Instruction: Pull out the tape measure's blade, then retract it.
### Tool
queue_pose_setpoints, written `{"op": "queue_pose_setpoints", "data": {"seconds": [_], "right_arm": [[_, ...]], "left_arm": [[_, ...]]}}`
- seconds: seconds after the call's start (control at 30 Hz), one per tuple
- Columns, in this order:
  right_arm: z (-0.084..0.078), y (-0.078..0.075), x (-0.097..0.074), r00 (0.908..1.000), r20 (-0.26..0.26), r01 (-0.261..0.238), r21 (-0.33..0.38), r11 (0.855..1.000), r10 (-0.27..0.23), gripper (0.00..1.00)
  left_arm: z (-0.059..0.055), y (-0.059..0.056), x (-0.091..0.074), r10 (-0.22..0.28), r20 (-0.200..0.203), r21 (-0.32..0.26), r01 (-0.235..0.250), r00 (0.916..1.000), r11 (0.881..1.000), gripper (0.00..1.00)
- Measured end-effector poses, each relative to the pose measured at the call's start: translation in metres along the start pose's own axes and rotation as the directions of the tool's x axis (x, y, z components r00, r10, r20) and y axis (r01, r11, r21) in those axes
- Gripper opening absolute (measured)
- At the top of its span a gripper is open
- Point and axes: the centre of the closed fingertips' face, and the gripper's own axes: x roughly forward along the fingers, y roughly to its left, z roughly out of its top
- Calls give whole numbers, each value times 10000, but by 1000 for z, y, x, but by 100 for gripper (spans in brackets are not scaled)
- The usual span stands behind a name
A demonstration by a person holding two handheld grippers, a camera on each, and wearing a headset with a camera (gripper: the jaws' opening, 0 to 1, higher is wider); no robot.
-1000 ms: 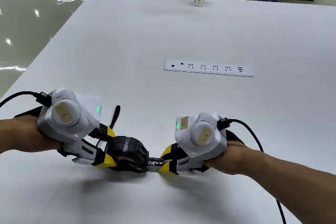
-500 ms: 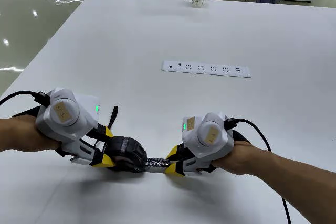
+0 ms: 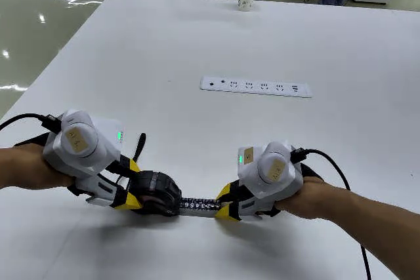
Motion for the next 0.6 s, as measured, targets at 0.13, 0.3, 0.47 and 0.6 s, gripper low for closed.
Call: {"op": "queue_pose_setpoints", "data": {"seconds": [0.13,0.3,0.47,0.6], "right_arm": [[-3,0,-3,10000,-31,0,27,10000,0,9],[-7,-1,-6,10000,-55,-1,79,10000,2,9],[-11,-1,-10,10000,-96,1,92,10000,-1,9],[-15,-1,-14,9999,-137,20,119,9999,-18,9]], "left_arm": [[0,0,-1,-6,-17,-7,6,10000,10000,24],[0,0,-1,-1,-26,-6,1,10000,10000,24],[-1,0,-2,5,-33,-5,-5,10000,10000,24],[-1,0,-2,6,-28,-11,-6,10000,10000,24]]}}
